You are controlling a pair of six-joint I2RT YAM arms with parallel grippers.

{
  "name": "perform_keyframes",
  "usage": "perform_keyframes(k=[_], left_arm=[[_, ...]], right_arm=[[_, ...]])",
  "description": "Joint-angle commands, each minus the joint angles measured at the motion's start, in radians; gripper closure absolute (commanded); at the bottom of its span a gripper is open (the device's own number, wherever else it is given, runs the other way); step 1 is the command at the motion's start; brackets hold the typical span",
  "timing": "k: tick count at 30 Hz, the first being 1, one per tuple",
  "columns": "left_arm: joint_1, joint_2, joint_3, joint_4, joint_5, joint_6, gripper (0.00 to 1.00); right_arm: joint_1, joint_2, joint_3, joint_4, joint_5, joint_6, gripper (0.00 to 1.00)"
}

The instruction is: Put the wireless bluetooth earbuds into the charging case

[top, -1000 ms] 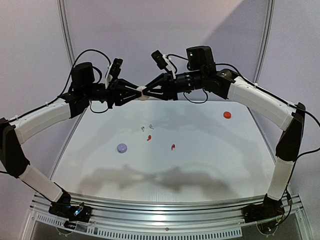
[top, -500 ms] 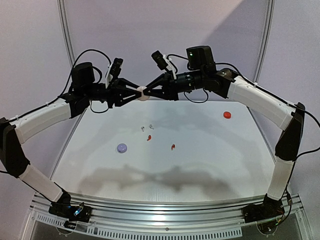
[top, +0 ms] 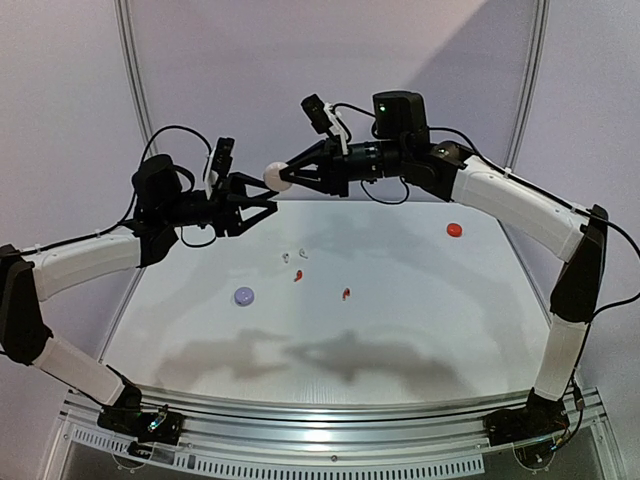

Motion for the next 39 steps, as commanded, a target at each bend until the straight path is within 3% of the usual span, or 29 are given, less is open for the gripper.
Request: perform_keyframes(k=[1,11,13,21,25,28,37,39], left_arm=[[-0.005,0.014,0.003,0.116,-0.001,-0.087,0.45],[-0.001,0.024,0.004,0.171,0.024,-0.149,0.67],[-0.001,0.025,0.002,0.179,0.017,-0.153,0.75],[-0.004,0.024,0.000,0.194,0.012,-0.161,0.75],[-0.003,0.022,0.000,0.204,0.015,-0.163,0.67],[-0.003,0.021,-0.002,0.205,0.018,-0.162,0.69],[-0.004,0.022,-0.005,0.210,0.013,-0.156,1.00],[0.000,0.022,-0.007,0.204,0.009,-0.143,1.00]], right_arm=[[0.020,-0.016,-0.011,0.055,0.027,0.001,1.00],[0.028,-0.003,-0.009,0.045,0.049,-0.034,1.00],[0.029,-0.002,-0.009,0.042,0.045,-0.037,1.00],[0.028,-0.001,-0.008,0.031,0.039,-0.044,1.00],[0.029,0.003,-0.009,0.033,0.037,-0.043,1.00],[0.030,0.005,-0.008,0.039,0.038,-0.042,1.00],[0.030,0.011,-0.010,0.030,0.041,-0.044,1.00],[0.030,0.013,-0.010,0.028,0.058,-0.040,0.83]])
